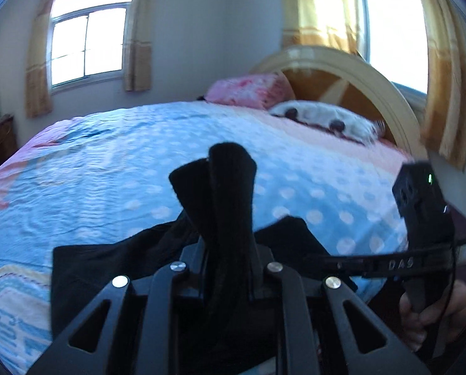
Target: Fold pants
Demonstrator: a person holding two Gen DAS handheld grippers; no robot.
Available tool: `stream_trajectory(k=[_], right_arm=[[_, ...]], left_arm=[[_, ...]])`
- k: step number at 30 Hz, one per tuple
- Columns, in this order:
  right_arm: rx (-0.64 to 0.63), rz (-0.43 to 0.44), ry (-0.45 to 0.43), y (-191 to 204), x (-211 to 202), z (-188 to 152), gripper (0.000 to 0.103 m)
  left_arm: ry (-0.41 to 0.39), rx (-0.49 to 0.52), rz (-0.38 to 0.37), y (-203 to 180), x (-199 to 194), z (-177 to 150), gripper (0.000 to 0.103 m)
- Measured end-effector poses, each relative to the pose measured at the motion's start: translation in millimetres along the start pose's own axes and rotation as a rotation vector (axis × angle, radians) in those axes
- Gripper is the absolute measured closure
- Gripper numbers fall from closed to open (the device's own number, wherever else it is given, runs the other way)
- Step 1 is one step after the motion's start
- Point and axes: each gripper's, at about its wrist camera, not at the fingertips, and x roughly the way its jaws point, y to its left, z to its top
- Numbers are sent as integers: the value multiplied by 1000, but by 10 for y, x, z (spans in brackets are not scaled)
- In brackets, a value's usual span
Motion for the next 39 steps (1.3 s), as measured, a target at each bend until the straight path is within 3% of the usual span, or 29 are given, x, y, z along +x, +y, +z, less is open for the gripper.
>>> stream_trajectory(k=[4,11,18,24,26,30,33,35,36,39], right_arm=[[78,35,-18,-226,-106,-33,64],[143,84,-39,-374,-144,-28,64],[166,94,-54,-432,-161,-14,64],[210,20,-80,-576,-304,-1,64],[222,-51,-121,-616,-421,6,64],[101,-50,-202,-381,-613,120,64],[-16,20,-192,-122,-601,226,64],[-78,53,-155,14,-511,288,64],[-105,67,-131,79,-441,307,64],[-194,87,-70,238,-264,272,64]], left_arm=[[45,149,13,-413,215,-189,85],[46,351,93,-793,351,-389,85],[-31,520,119,-1154,340,-497,85],[34,621,135,-1316,507,-685,85],[33,650,143,-1360,506,-733,84],[42,650,126,-1376,431,-725,79],[27,645,62,-1364,242,-702,56],[-15,641,48,-1321,116,-674,19],[-23,634,24,-1292,49,-657,14],[-17,583,-16,-1137,-166,-588,13]])
